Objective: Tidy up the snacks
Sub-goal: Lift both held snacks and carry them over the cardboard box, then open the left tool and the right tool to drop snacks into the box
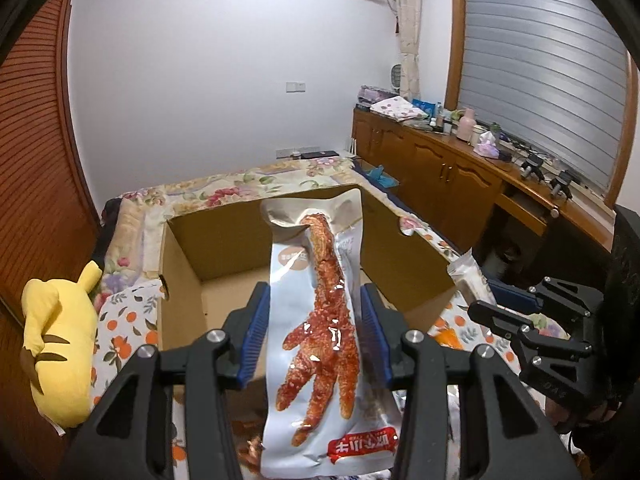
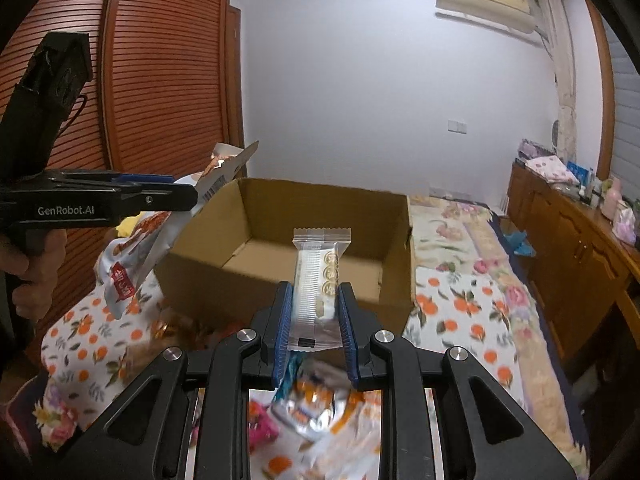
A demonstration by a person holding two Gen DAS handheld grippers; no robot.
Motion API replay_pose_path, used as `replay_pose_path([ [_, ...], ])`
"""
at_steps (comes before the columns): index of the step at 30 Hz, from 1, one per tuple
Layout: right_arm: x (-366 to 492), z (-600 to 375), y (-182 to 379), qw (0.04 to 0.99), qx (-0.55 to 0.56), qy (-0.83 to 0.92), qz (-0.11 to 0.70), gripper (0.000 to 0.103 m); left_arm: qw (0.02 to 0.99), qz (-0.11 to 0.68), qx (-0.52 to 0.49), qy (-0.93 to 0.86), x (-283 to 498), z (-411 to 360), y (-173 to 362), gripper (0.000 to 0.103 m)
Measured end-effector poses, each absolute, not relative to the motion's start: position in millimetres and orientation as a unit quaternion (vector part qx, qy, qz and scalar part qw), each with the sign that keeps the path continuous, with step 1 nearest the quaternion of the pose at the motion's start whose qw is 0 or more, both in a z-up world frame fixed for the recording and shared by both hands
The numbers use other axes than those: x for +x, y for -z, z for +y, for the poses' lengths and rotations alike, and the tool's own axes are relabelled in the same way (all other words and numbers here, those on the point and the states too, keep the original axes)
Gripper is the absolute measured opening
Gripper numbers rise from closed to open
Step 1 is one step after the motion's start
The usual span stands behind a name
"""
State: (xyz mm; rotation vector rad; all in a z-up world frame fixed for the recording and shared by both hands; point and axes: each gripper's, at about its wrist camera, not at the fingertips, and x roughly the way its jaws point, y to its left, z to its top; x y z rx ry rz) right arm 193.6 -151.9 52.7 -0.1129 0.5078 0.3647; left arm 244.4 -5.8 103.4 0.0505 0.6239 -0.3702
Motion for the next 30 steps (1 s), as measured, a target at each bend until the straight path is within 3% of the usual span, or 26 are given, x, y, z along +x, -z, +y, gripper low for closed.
replay_pose_path([
  [23,286.5,-134.5,-29.7,0.931,-0.029,-0.177,0.319,0.021,0.929,0.344,0.044,0.127,324.5,-6.4,-81.8,0.046],
  [30,293.3,-134.2,-24.1,0.926,-0.02,-0.173,0.334,0.028,0.925,0.353,0.057,0.126,333.1,-19.5,-81.6,0.057],
])
